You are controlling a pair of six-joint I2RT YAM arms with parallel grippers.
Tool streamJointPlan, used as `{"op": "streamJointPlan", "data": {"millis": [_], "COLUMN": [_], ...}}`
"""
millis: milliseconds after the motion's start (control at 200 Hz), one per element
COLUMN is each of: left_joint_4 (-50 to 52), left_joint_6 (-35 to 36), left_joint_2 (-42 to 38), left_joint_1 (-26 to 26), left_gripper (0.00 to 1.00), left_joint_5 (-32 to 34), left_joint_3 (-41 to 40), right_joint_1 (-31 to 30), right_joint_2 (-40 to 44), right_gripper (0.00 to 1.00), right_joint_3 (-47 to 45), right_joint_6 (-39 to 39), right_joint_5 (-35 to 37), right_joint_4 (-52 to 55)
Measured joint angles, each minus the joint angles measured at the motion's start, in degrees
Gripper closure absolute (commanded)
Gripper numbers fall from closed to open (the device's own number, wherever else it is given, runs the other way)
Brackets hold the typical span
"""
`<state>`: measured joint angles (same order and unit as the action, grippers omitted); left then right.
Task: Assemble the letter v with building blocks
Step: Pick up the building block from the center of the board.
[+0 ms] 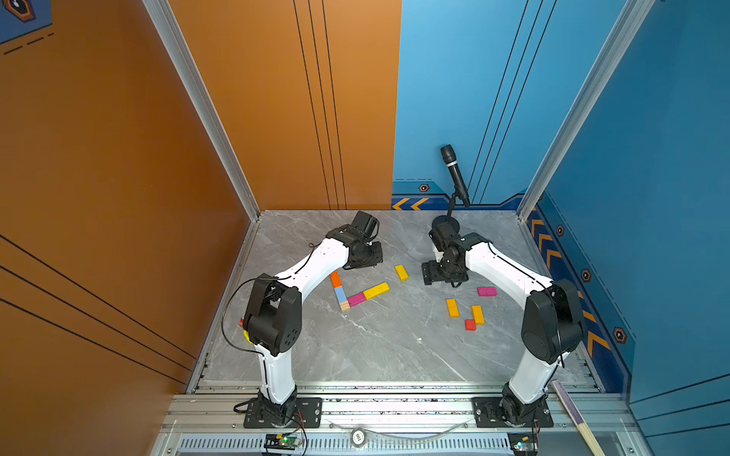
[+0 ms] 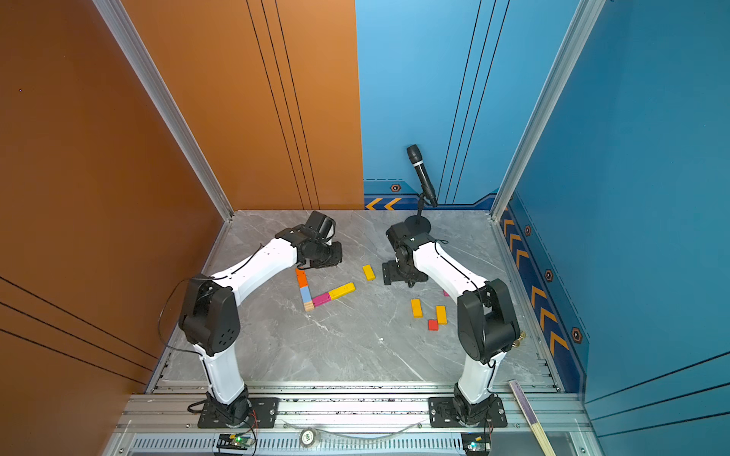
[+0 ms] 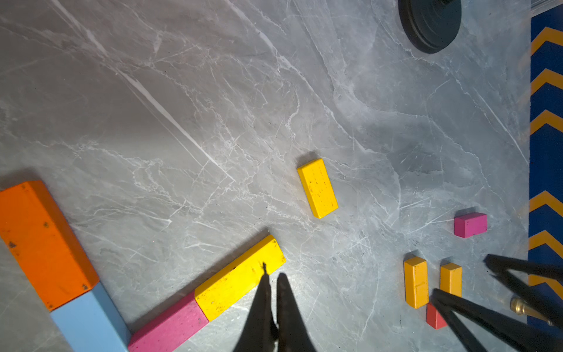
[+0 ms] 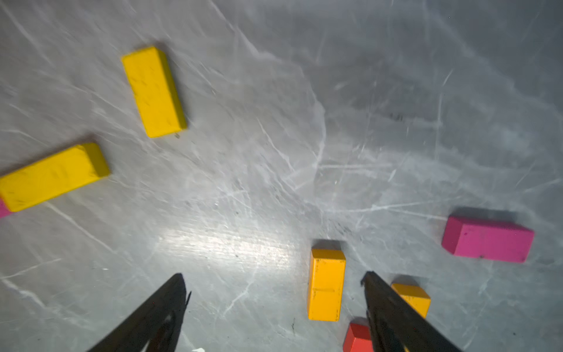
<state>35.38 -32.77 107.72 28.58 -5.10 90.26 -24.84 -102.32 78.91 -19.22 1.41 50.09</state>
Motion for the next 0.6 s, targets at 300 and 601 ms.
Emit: {"op": "streamJointPlan", "data": {"millis": [300,601], "left_joint_4": [0.0,-0.02], "left_joint_6": [0.0,-0.04], "left_joint_2": [0.0,-0.02], "left_joint_1": [1.84,2.21], "left_gripper": [0.91,0.91], "left_joint_5": [0.0,0.0], "left_joint_3": [-0.9,-0.94], "right_joint_1": [0.0,0.11], "right_joint_2": [2.93,3.17], "right_gripper": [0.14,0.18], "right_joint_3": [-9.27,-13.92], "right_joint_6": [-3.8,-6.36], "right_joint_5": [1.49,1.46], "right_joint_4": [-1.38,-4.68]}}
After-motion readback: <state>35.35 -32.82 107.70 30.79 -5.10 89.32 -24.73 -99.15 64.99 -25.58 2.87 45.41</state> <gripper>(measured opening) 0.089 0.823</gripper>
